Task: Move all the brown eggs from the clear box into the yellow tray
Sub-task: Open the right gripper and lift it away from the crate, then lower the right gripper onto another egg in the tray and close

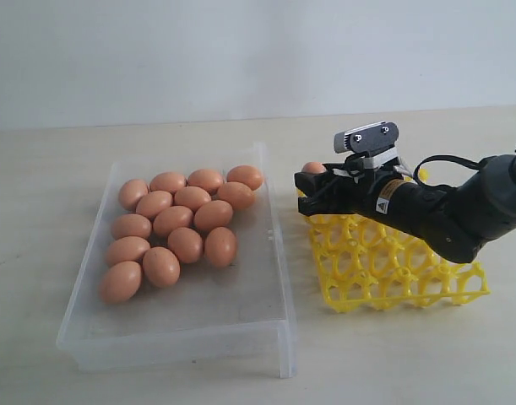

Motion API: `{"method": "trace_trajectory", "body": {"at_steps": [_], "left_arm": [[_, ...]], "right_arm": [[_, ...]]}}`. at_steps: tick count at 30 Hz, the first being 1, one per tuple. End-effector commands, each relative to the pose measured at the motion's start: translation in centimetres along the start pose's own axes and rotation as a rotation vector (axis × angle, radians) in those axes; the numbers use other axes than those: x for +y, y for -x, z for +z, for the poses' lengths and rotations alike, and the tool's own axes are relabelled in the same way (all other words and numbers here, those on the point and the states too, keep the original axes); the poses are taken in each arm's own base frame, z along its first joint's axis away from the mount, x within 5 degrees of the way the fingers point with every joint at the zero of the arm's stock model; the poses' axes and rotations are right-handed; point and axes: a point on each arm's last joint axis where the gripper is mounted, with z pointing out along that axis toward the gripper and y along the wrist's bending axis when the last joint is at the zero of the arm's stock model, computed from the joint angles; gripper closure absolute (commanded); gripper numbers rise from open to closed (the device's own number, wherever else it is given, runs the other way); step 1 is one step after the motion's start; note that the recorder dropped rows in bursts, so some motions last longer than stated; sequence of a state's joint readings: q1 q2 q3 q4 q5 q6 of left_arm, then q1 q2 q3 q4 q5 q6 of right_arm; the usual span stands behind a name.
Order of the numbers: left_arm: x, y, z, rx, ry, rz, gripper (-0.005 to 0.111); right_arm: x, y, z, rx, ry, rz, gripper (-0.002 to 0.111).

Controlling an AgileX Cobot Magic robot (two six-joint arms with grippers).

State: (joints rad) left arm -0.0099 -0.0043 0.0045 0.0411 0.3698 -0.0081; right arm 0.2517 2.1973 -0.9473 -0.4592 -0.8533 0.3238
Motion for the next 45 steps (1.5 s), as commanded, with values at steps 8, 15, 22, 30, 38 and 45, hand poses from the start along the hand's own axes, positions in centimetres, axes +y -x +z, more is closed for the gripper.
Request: {"method": "trace_trajectory", "body": {"at_steps": [8, 15, 22, 30, 38, 45], "left_arm": [[0.0, 0.2, 0.0, -0.005, 0.003, 0.003, 0.107], [0.0, 0.2, 0.0, -0.005, 0.003, 0.003, 0.107], [0.0, 0.2, 0.0, -0.005, 0.003, 0.003, 0.107], [0.0, 0.2, 0.0, -0.005, 0.003, 0.003, 0.107], [0.0, 0.2, 0.0, -0.005, 0.003, 0.003, 0.107], [0.0, 0.2, 0.0, -0.005, 0.003, 0.003, 0.107]], "right_arm": [[-1.0, 2.3, -0.7, -0.053, -0.049, -0.037, 0.049], [-0.9, 2.8, -0.9, -0.056, -0.041, -0.054, 0.045], [0.6, 9.6, -4.0, -0.127, -0.036, -0.134, 0.085], [7.2, 16.6, -6.4, -0.011, 0.084, -0.319, 0.108], [11.3, 16.7, -5.8, 0.195, 0.253, 0.071, 0.108], [11.5, 17.0, -5.2, 0.134, 0.326, 0.035, 0.108]]}}
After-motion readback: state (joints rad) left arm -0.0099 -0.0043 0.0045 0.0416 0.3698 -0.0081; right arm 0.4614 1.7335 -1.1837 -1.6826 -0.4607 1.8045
